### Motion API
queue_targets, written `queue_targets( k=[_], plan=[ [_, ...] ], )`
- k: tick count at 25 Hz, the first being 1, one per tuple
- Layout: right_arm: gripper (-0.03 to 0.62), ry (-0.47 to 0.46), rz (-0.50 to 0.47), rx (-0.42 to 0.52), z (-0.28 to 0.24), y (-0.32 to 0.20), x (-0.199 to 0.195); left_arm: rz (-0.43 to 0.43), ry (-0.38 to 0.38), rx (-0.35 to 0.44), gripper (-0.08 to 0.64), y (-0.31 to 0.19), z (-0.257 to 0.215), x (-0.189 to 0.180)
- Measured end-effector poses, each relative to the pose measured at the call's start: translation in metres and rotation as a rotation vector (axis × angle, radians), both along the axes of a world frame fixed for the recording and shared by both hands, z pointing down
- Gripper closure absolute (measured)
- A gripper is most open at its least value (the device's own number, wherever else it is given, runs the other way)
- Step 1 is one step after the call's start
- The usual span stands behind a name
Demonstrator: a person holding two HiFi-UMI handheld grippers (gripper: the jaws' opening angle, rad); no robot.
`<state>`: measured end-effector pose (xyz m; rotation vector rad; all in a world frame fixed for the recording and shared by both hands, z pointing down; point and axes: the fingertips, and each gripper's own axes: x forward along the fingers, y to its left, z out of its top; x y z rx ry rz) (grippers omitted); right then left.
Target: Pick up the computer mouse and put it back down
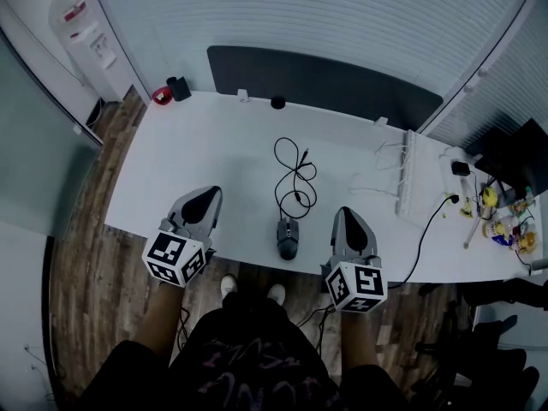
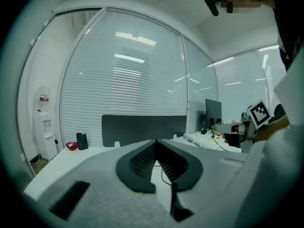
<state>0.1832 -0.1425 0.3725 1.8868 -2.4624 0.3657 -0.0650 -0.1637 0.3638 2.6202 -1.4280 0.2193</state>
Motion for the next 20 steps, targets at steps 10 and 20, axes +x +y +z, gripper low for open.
queue_targets(
  k=[10,20],
  plan=[
    [0.581,-0.006,0.005,-0.068,0.026,-0.015,-0.020,0.033,0.012,-0.063,0.561,-0.019,0.029,-0.002],
    [0.580,-0.001,0.003,-0.188,0.071,-0.016,-0.034,0.040,0.019,-0.160,0.561,-0.027,0.073,-0.007]
  ],
)
